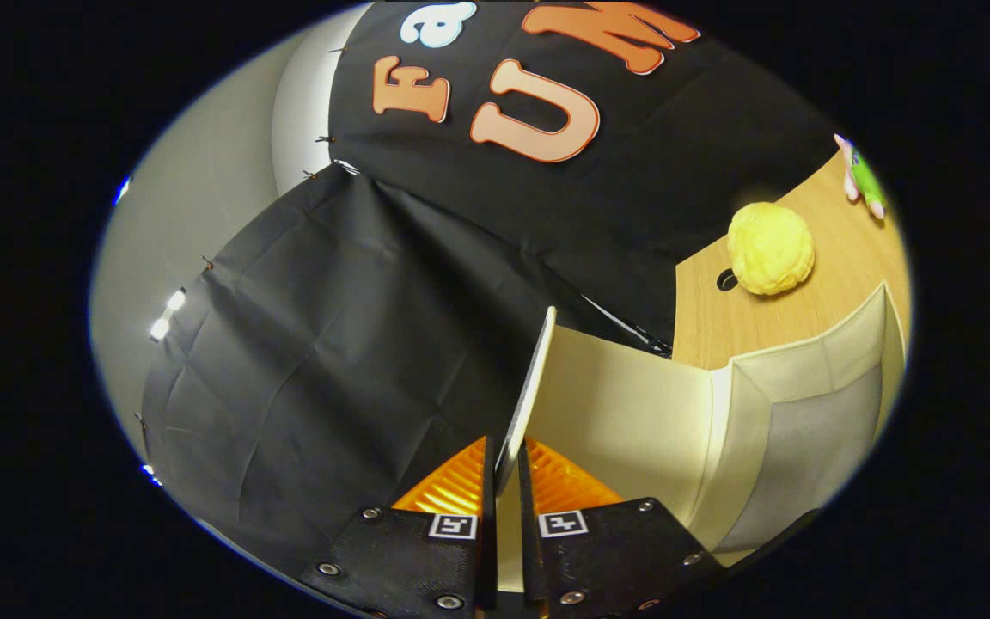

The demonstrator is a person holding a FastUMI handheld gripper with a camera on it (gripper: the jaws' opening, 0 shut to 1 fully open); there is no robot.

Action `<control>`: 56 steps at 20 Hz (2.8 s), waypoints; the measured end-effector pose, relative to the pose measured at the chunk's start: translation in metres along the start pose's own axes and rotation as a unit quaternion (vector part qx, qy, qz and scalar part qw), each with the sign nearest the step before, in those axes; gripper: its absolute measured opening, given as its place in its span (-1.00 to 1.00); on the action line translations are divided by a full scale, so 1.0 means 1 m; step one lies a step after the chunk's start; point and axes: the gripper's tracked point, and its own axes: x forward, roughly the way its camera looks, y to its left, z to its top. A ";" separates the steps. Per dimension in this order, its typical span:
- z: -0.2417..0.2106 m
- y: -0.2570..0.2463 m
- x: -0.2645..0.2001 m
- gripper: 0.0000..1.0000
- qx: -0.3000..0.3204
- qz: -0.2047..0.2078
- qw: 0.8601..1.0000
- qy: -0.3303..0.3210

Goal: Open the storage box then place both shoes into the box .Put the left shoe in first, then the right shoe, with the right side of both shoes facing outward in a uniform manner.

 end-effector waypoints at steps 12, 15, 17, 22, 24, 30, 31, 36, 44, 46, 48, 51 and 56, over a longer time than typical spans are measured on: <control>0.011 -0.063 -0.050 0.77 -0.172 -0.130 0.976 0.022; 0.031 -0.088 -0.103 0.88 -0.236 -0.182 0.954 -0.011; 0.041 -0.103 -0.130 0.91 -0.255 -0.206 0.945 -0.018; 0.061 -0.162 -0.206 0.93 -0.282 -0.289 0.915 -0.017; 0.068 -0.192 -0.233 0.93 -0.279 -0.327 0.903 -0.003; 0.053 -0.274 -0.296 0.92 -0.229 -0.388 0.892 0.035; 0.046 -0.286 -0.301 0.92 -0.216 -0.388 0.895 0.041; 0.032 -0.338 -0.328 0.80 -0.180 -0.426 0.884 0.059; 0.030 -0.402 -0.323 0.28 -0.148 -0.477 0.862 0.086; 0.031 -0.411 -0.319 0.12 -0.134 -0.480 0.862 0.086; 0.037 -0.423 -0.323 -0.08 -0.141 -0.505 0.847 0.082; 0.035 -0.430 -0.318 -0.41 -0.120 -0.502 0.852 0.081; 0.039 -0.431 -0.317 -0.90 -0.094 -0.497 0.860 0.072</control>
